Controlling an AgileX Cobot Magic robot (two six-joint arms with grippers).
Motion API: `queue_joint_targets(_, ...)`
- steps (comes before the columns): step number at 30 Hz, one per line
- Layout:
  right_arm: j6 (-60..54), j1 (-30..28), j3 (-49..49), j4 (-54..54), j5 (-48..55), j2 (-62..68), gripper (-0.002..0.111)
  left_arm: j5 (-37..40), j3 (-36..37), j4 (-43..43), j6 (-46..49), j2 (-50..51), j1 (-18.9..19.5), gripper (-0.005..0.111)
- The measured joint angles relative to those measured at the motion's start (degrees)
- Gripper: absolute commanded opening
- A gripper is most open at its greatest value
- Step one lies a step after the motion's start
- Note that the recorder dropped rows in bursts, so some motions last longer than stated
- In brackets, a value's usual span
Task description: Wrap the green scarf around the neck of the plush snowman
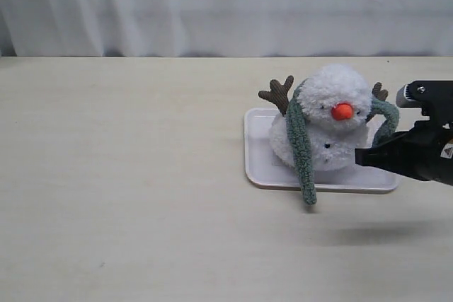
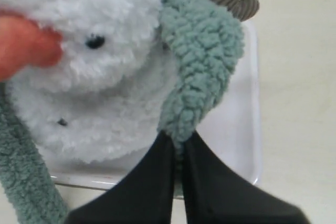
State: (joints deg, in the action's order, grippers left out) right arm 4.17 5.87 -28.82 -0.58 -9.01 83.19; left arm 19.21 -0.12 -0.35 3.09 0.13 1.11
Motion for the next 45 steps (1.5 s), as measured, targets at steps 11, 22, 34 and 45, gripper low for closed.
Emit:
queue_joint_targets(11, 5.30, 0.00, 0.02, 0.90, 9.65, -7.76, 0.004, 0.00, 0.00, 0.00, 0.00, 0.00, 0.00, 0.000)
queue_joint_targets(22, 5.36, 2.38, 0.02, 3.97, 16.98, -5.40, 0.004, 0.00, 0.00, 0.00, 0.00, 0.00, 0.00, 0.000)
queue_joint_targets(34, 2.58, 9.54, 0.02, 4.09, 12.86, 5.54, 0.005, 0.00, 0.00, 0.00, 0.00, 0.00, 0.00, 0.000)
queue_joint_targets(45, -1.57, 9.54, -6.35, 4.09, 22.18, 7.59, 0.054, 0.00, 0.00, 0.00, 0.00, 0.00, 0.00, 0.000)
